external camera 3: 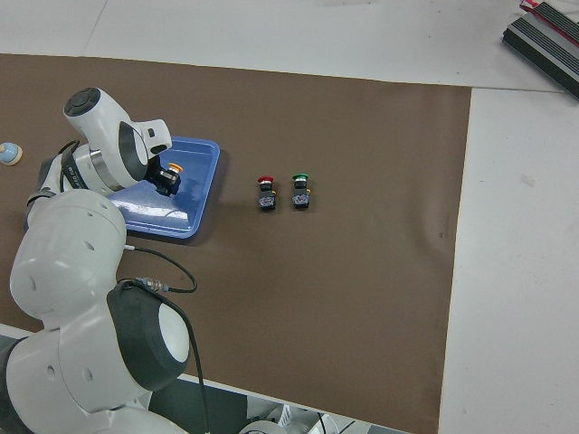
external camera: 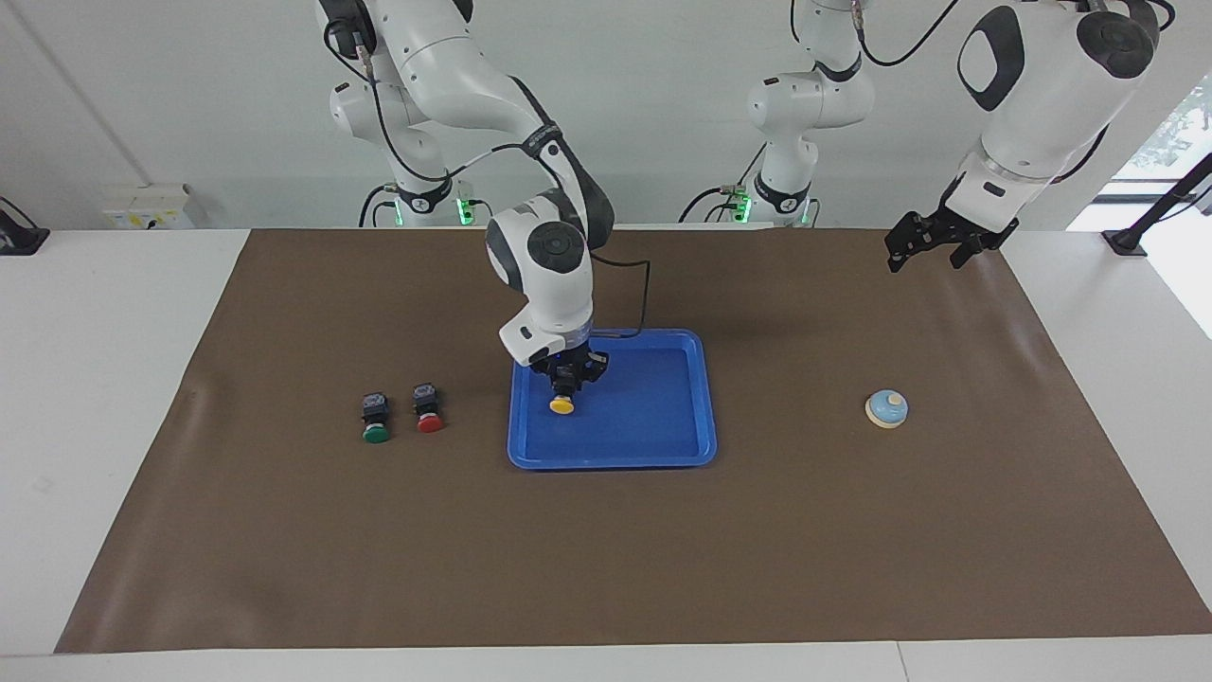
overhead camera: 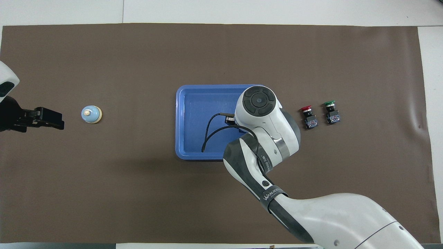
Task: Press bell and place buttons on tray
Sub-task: 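Carry the yellow button into the blue tray and release it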
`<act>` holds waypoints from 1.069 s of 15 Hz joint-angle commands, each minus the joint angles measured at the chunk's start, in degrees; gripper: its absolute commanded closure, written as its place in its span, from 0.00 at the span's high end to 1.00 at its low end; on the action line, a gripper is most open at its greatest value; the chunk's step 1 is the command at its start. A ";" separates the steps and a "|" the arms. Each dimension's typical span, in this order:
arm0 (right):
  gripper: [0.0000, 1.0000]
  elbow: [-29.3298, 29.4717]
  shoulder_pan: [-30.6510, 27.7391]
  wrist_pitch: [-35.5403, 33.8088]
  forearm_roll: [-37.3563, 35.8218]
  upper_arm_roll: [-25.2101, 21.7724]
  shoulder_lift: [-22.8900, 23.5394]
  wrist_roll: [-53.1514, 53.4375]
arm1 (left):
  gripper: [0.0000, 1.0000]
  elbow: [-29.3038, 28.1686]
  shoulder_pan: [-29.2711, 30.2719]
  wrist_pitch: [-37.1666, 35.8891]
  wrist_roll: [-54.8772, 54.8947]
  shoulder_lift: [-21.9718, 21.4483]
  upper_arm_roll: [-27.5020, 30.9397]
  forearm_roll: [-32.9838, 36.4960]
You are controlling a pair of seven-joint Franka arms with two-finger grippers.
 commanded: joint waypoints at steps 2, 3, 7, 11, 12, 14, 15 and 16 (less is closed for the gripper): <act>1.00 -1.68 0.53 -0.12 -1.72 0.03 -1.85 -0.86 | 1.00 -1.28 -0.20 1.12 -0.31 -1.40 0.30 0.64; 1.00 -1.33 -0.25 -1.61 -2.86 0.03 -2.99 -1.73 | 1.00 -1.28 -0.20 1.12 -0.31 -1.40 0.30 0.64; 1.00 -1.50 -8.50 -6.18 -3.13 -0.41 -8.79 -13.91 | 1.00 -1.28 -0.20 1.12 -0.31 -1.40 0.30 0.64; 1.00 -2.65 -19.57 -8.04 -3.22 -0.41 -10.82 -34.02 | 1.00 -1.28 -0.20 1.12 -0.31 -1.40 0.30 0.64; 1.00 -2.82 -22.47 -7.51 -3.22 -0.32 -10.82 -40.35 | 1.00 -1.28 -0.20 1.12 -0.31 -1.40 0.30 0.64; 1.00 -3.96 -26.96 -5.50 -2.96 -0.24 -10.82 -47.59 | 1.00 -1.28 -0.20 1.12 -0.31 -1.40 0.30 0.64; 1.00 -5.27 -28.02 -4.01 -2.96 -0.24 -10.99 -49.10 | 1.00 -1.28 -0.20 1.12 -0.31 -1.40 0.30 0.64; 1.00 -7.29 -28.12 -1.99 -2.96 -0.24 -11.60 -50.42 | 1.00 -1.28 -0.20 1.12 -0.31 -1.40 0.30 0.64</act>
